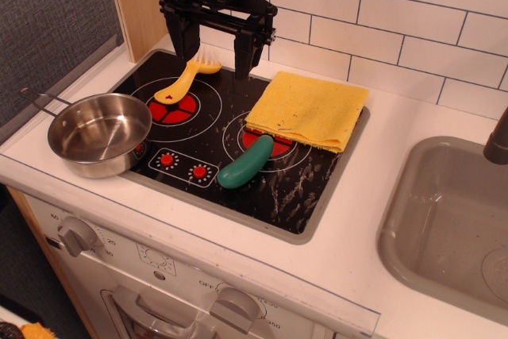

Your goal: Place the squash inside the silver pot

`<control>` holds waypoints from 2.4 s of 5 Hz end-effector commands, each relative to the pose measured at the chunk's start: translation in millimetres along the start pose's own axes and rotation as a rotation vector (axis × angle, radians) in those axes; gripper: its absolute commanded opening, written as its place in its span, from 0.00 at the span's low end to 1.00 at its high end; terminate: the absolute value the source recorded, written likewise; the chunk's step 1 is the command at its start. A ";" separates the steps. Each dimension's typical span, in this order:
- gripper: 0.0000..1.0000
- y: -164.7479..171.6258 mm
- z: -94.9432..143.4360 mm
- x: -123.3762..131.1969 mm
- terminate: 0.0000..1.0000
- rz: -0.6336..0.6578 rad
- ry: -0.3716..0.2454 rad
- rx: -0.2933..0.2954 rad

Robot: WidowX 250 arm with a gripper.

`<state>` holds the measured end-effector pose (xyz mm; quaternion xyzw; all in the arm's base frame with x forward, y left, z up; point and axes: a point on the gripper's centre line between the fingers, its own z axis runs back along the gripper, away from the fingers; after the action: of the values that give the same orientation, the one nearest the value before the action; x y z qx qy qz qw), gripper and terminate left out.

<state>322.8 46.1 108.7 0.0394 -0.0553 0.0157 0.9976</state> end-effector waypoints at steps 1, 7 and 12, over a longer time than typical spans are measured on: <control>1.00 0.0 0.0 0.0 0.00 0.000 0.000 0.000; 0.00 -48.2 -92.2 -53.9 0.00 -0.085 0.111 -0.025; 0.00 78.9 -28.0 -99.4 0.00 0.104 0.051 0.004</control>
<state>223.1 125.9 66.9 0.0318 -0.0175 0.0761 0.9964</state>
